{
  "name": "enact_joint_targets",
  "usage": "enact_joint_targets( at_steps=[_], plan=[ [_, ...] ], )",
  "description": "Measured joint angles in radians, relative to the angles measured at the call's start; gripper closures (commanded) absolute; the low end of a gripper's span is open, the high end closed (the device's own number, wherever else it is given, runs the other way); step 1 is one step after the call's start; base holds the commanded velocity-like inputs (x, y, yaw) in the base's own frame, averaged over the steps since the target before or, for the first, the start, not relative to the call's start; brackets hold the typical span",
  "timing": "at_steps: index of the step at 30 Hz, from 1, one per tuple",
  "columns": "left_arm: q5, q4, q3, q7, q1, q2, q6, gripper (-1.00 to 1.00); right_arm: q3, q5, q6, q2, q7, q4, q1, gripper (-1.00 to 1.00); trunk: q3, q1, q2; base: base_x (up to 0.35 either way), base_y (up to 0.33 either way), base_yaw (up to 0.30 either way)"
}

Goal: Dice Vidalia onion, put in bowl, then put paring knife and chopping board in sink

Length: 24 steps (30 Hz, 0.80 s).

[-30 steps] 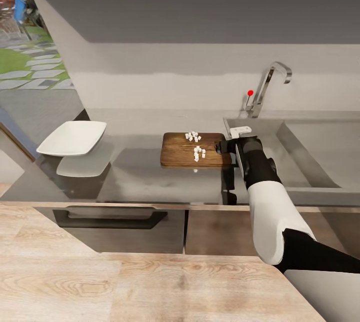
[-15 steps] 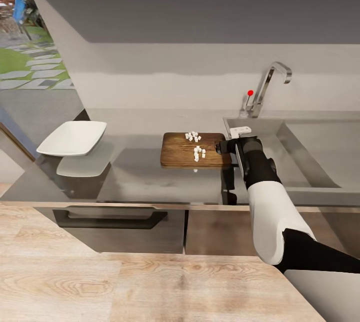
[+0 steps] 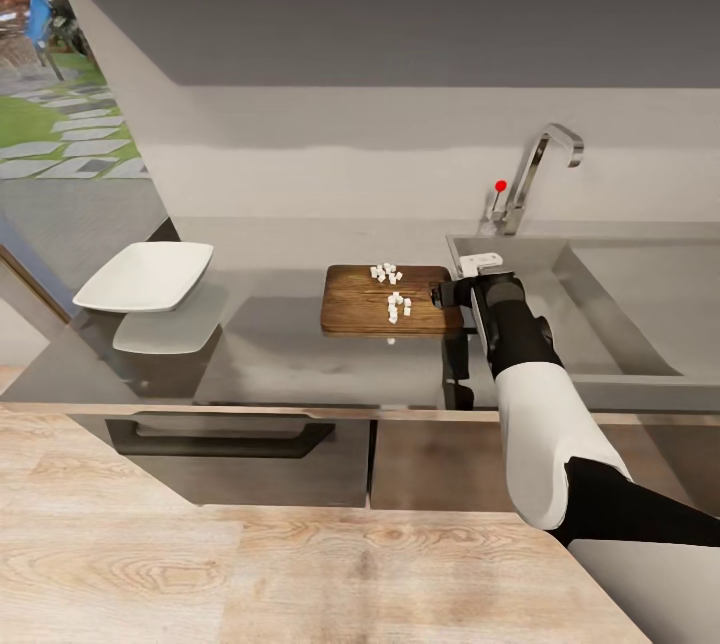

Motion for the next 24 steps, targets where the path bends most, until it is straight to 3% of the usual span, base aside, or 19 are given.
enact_joint_targets(
  at_steps=[24],
  plan=[
    [-0.001,-0.001,0.0,0.0,0.0,-0.001,-0.006,-1.0,0.0,0.0,-0.001,0.0,0.001,0.0,0.0,1.0,0.0,0.0,0.0,0.0,0.0,0.0]
  ],
)
